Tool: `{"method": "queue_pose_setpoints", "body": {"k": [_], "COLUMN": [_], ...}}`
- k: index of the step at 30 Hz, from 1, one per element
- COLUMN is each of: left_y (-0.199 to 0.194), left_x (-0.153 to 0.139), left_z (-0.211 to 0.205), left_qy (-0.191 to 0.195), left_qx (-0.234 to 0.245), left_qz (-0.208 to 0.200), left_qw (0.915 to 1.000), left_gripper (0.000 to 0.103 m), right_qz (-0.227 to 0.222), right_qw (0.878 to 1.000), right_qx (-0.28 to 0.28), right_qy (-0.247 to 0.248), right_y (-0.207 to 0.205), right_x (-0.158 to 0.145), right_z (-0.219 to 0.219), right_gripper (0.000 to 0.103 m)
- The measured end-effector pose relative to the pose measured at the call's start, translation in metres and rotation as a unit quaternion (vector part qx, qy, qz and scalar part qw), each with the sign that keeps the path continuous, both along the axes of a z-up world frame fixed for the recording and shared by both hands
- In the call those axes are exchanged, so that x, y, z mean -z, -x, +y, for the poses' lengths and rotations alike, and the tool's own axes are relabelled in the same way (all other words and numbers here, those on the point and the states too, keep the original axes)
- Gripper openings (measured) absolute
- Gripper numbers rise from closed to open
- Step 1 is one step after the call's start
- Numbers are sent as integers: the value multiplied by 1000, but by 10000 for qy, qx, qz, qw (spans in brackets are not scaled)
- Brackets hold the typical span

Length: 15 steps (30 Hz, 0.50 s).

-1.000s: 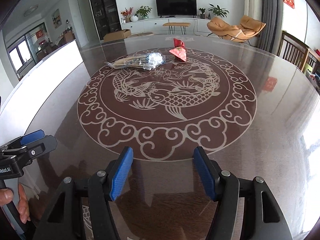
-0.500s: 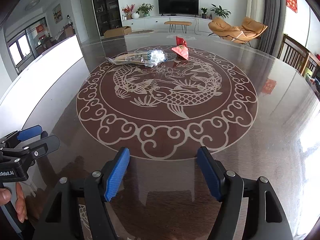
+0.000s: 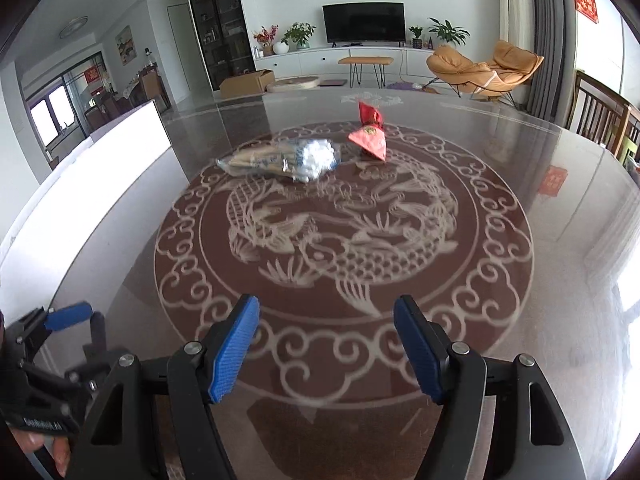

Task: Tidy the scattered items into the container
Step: 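Grasp the cotton swab bag with the left tool while the right tool grasps the red candy packet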

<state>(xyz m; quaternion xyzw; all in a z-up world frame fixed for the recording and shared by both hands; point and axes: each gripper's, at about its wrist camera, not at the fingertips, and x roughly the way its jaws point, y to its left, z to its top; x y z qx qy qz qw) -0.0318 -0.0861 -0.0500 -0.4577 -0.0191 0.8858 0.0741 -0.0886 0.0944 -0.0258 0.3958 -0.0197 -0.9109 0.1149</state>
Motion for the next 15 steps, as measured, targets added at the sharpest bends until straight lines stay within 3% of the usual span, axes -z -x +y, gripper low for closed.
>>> {"method": "queue_pose_setpoints", "body": {"k": [3,6,9,11,15], "left_y": [4,3,1,0,0], "left_x": [0,-4,-12,-23,-40], "left_z": [-2,-21,-50,-61,-56], "left_qy": [-118,-648,-1485,-1752,-1305], "left_qx": [-110,-354,-695,-929,-668], "left_qz": [19,68,222,482,860], "left_qw": [9999,9972,9862,9790,9855], "left_gripper": [103,103,103,103,103], "right_qz": [315,677,938,756,-181], "right_qw": [9953,9738,9718,9784,9850], "right_qx": [-766,-1671,-1636,-1459,-1513], "right_qy": [-494,-1389,-1415,-1256,-811], "right_y": [55,89,119,144,185], "right_x": [-13,-17,-24,-20,4], "right_z": [-46,-109,-127,-120,-100], "right_gripper": [71,71,71,71,71]}}
